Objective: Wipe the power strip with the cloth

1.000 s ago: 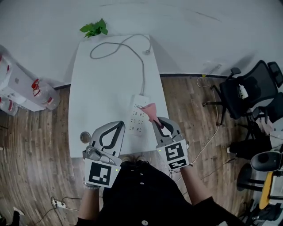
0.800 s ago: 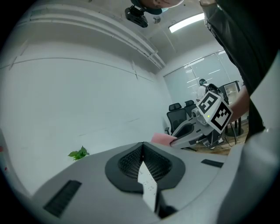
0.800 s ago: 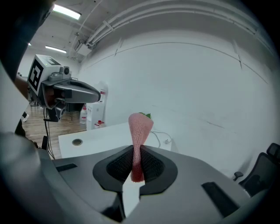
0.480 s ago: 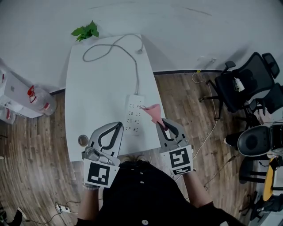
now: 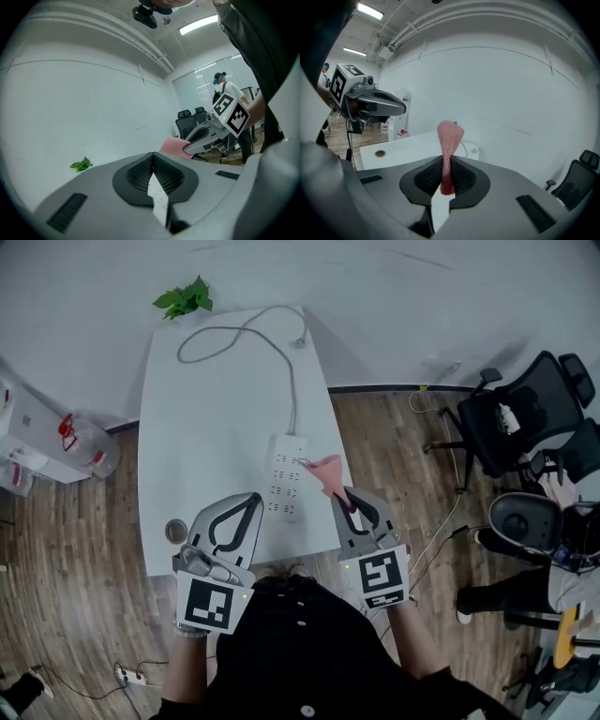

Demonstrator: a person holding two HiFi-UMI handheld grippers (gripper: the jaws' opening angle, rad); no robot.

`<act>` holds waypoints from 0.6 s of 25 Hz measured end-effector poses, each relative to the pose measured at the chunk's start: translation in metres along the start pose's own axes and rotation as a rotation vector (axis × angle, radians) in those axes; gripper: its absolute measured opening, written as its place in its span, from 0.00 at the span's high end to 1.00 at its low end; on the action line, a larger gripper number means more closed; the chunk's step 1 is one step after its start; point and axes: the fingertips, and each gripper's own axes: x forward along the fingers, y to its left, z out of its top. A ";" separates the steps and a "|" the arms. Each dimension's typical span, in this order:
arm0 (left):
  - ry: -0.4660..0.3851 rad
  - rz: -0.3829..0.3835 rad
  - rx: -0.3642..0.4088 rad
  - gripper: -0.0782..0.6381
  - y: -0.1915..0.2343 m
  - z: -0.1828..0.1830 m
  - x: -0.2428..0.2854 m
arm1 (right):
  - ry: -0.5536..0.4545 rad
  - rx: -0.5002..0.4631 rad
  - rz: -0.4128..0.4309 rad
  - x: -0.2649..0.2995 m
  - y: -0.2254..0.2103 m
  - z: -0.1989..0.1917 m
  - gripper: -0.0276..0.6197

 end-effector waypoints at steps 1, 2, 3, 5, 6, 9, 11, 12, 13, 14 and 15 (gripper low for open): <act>0.000 0.002 0.001 0.87 0.001 0.000 0.000 | -0.001 0.000 0.001 0.001 0.001 0.000 0.86; 0.002 0.003 0.001 0.87 0.002 -0.001 -0.001 | -0.002 -0.001 0.003 0.001 0.002 0.000 0.86; 0.004 0.004 0.001 0.87 0.002 -0.002 -0.001 | -0.003 -0.002 0.005 0.002 0.003 0.001 0.86; 0.009 0.007 -0.004 0.87 0.003 -0.003 -0.002 | -0.006 -0.004 0.008 0.003 0.004 0.002 0.86; 0.010 0.007 -0.006 0.87 0.003 -0.003 -0.002 | -0.007 -0.006 0.009 0.003 0.004 0.003 0.86; 0.009 0.006 -0.007 0.87 0.002 -0.003 -0.001 | -0.006 -0.007 0.010 0.003 0.004 0.003 0.86; 0.010 0.004 -0.007 0.87 0.002 -0.003 0.000 | -0.002 -0.006 0.010 0.003 0.003 0.003 0.86; 0.012 0.003 -0.008 0.87 0.003 -0.003 0.000 | -0.001 -0.005 0.010 0.003 0.003 0.003 0.86; 0.015 0.003 -0.008 0.87 0.003 -0.004 -0.001 | 0.001 -0.004 0.010 0.004 0.004 0.003 0.86; 0.017 0.003 -0.008 0.87 0.003 -0.004 -0.001 | 0.002 -0.004 0.011 0.004 0.004 0.003 0.86; 0.019 0.004 -0.009 0.87 0.004 -0.005 -0.001 | 0.003 -0.004 0.012 0.004 0.005 0.003 0.86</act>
